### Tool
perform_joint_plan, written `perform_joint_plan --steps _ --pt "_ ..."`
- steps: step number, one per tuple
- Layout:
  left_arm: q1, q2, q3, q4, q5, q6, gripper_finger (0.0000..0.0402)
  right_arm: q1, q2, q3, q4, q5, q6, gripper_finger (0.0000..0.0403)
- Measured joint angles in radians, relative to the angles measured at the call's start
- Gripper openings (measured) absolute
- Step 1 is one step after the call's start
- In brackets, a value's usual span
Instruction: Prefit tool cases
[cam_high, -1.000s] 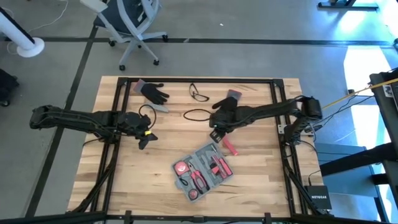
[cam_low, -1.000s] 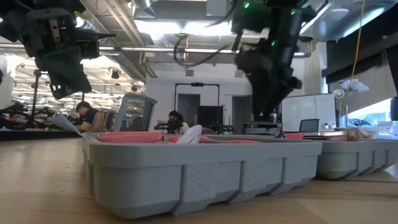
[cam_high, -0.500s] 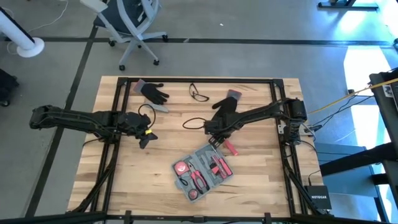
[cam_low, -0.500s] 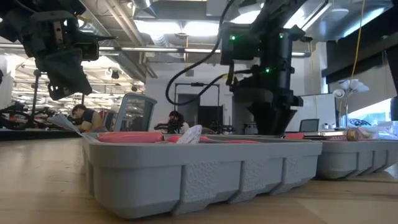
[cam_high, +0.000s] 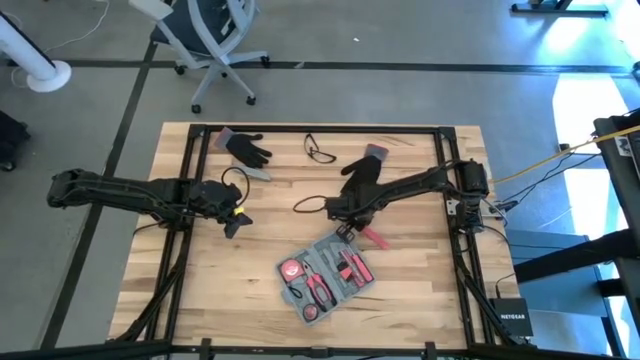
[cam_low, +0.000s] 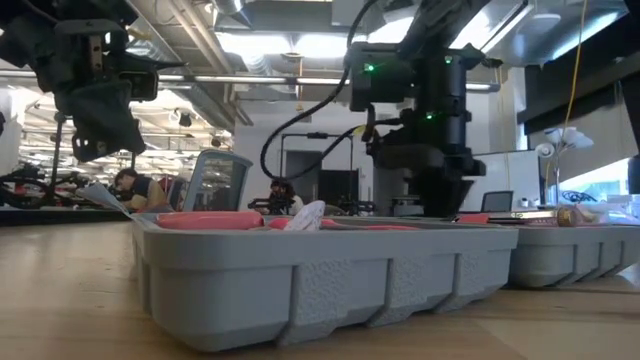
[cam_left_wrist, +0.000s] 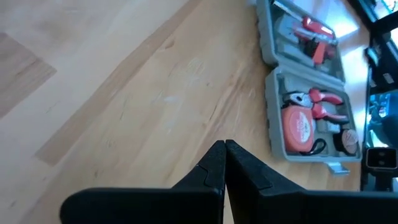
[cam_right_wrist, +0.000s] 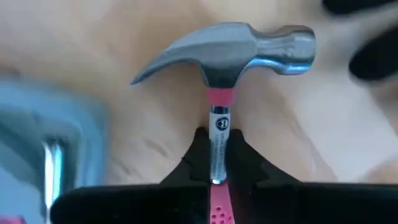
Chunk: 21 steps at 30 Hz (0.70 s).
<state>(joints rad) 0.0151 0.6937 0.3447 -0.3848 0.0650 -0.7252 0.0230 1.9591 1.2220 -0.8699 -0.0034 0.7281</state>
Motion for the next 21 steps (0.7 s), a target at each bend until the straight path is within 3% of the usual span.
perform_joint_plan --steps 9,21 --pt "0.000 0.000 0.000 -0.015 0.000 0.086 0.0000 0.010 -0.113 0.053 -0.191 -0.031 0.007 0.0011" --pt "0.001 0.001 0.000 -0.081 -0.014 0.131 0.0000 0.017 -0.071 0.057 -0.155 0.009 0.079 0.0011"
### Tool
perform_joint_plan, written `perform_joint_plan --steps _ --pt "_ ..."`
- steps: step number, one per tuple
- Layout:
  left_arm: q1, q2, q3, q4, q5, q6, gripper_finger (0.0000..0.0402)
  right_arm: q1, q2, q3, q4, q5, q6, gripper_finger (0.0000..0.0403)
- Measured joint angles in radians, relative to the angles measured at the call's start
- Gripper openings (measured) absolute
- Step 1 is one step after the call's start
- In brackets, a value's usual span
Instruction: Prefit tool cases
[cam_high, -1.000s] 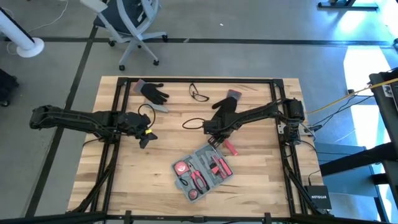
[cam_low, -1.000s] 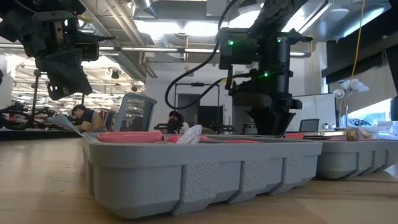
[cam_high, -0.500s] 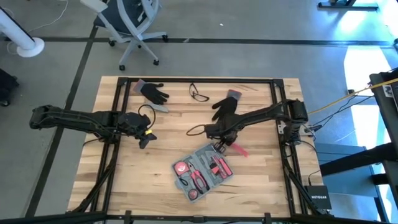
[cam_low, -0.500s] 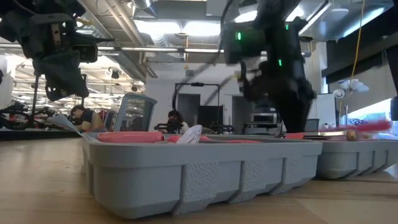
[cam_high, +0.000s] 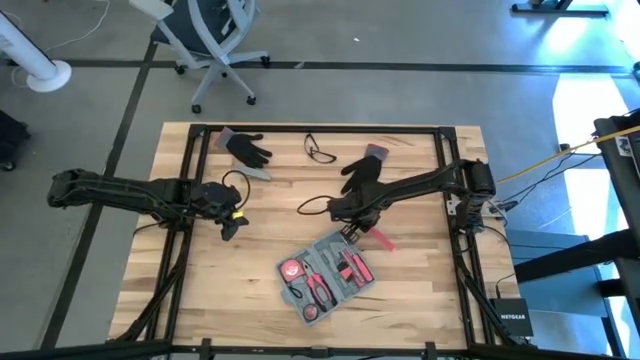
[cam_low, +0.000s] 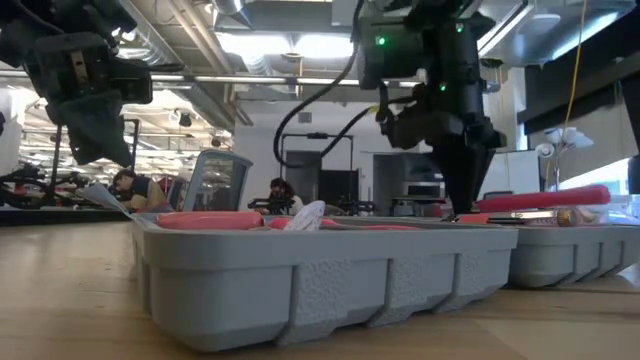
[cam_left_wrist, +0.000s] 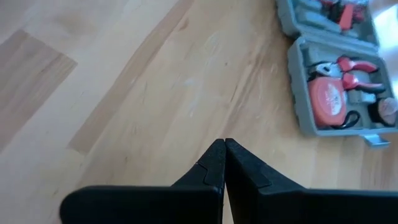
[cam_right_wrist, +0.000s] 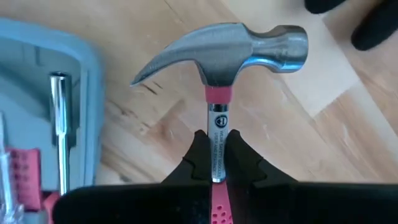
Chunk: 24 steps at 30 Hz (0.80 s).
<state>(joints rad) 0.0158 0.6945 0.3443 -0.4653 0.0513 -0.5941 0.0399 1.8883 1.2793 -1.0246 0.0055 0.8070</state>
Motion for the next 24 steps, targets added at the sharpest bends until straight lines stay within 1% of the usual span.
perform_joint_plan --steps 3,9,15,18,24 --pt "0.000 0.000 0.000 -0.006 0.000 -0.001 0.0000 0.000 0.032 0.000 0.012 0.001 0.006 0.0016" --pt "0.000 0.000 0.000 -0.019 0.000 -0.006 0.0000 0.000 0.056 0.002 0.040 0.002 0.008 0.0079" --pt "0.000 0.000 0.000 -0.021 0.000 -0.008 0.0000 -0.001 0.057 0.006 0.026 0.002 0.008 0.0128" --pt "0.000 0.000 0.000 -0.021 -0.001 -0.002 0.0000 -0.001 0.057 0.033 -0.025 0.004 0.001 0.0140" --pt "0.000 0.000 0.000 -0.023 -0.005 0.012 0.0000 -0.001 0.022 0.141 -0.114 0.057 -0.027 0.0144"
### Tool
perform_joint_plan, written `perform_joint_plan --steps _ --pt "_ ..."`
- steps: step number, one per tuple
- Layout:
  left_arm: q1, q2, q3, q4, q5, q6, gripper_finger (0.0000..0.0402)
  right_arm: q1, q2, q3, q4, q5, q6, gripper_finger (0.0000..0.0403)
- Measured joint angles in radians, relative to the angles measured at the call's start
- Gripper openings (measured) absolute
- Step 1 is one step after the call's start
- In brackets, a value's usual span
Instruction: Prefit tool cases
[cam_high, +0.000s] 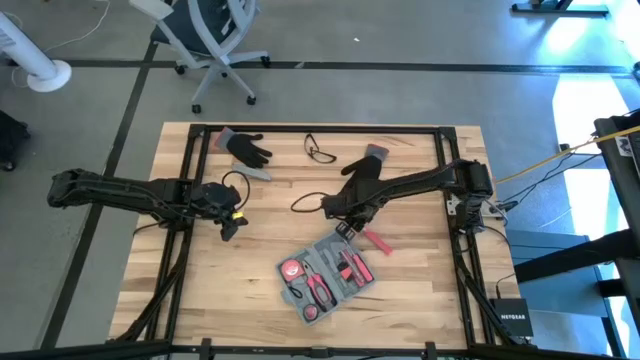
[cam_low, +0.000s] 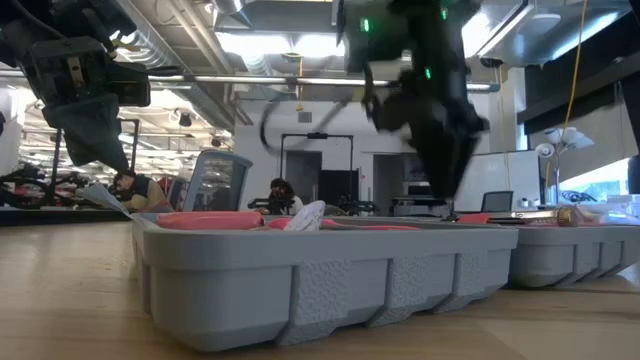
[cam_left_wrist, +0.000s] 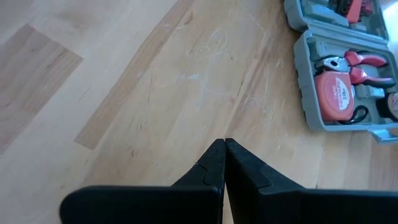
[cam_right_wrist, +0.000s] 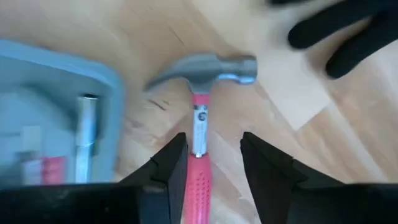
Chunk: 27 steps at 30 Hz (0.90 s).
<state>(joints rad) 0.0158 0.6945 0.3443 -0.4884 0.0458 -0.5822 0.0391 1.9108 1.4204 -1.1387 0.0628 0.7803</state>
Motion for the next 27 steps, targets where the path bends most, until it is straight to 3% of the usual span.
perform_joint_plan --steps 4,10,13,16,27 --pt "0.000 0.000 0.000 -0.004 0.000 0.021 0.0000 0.047 -0.054 0.057 0.001 -0.037 0.001 0.0144" --pt "-0.002 0.000 0.000 -0.003 0.000 0.045 0.0000 0.263 -0.080 0.082 0.207 -0.239 0.058 0.0145" --pt "-0.002 0.000 0.000 0.001 -0.001 0.049 0.0000 0.352 -0.051 0.081 0.193 -0.147 0.241 0.0145" --pt "-0.002 0.000 -0.020 0.018 -0.001 0.048 0.0000 0.377 -0.024 0.079 0.191 -0.126 0.412 0.0145" --pt "-0.004 0.000 -0.149 0.032 0.002 -0.063 0.0000 0.360 0.088 0.081 0.172 -0.150 0.448 0.0145"
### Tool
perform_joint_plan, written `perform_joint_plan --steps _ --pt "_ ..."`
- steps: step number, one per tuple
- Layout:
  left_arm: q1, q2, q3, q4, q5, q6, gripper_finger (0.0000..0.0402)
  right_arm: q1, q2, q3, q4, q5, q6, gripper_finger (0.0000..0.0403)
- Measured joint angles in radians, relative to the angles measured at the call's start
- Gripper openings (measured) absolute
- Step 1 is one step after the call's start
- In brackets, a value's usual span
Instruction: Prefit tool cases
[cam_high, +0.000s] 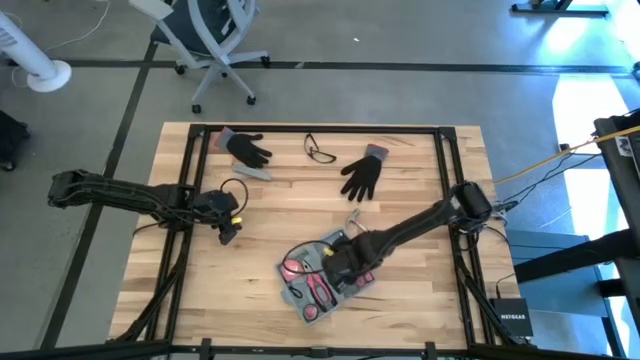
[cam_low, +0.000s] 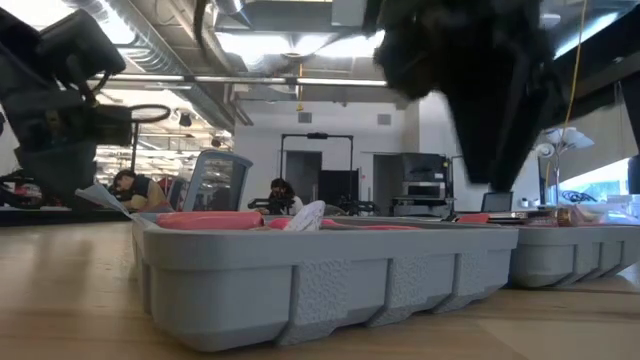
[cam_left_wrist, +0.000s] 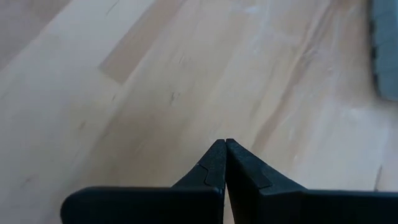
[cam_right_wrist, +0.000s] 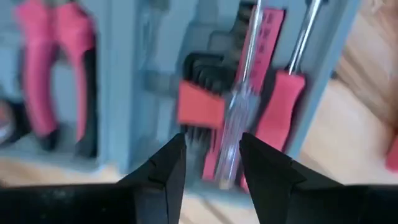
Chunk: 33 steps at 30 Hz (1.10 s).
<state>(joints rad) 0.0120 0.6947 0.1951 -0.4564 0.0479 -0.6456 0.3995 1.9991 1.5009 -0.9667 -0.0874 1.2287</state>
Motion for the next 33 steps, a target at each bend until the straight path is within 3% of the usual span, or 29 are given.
perform_joint_plan --steps 7,15,33 --pt "-0.001 0.000 -0.008 0.004 0.000 -0.009 0.0000 -0.015 0.050 0.000 -0.014 0.021 -0.004 0.0145" --pt "-0.001 -0.001 -0.008 0.005 0.000 -0.028 0.0000 -0.021 0.046 0.005 -0.061 0.072 -0.008 0.0145" --pt "-0.001 -0.001 -0.008 0.004 0.019 -0.062 0.0000 -0.028 0.025 0.005 -0.068 0.078 -0.052 0.0145"
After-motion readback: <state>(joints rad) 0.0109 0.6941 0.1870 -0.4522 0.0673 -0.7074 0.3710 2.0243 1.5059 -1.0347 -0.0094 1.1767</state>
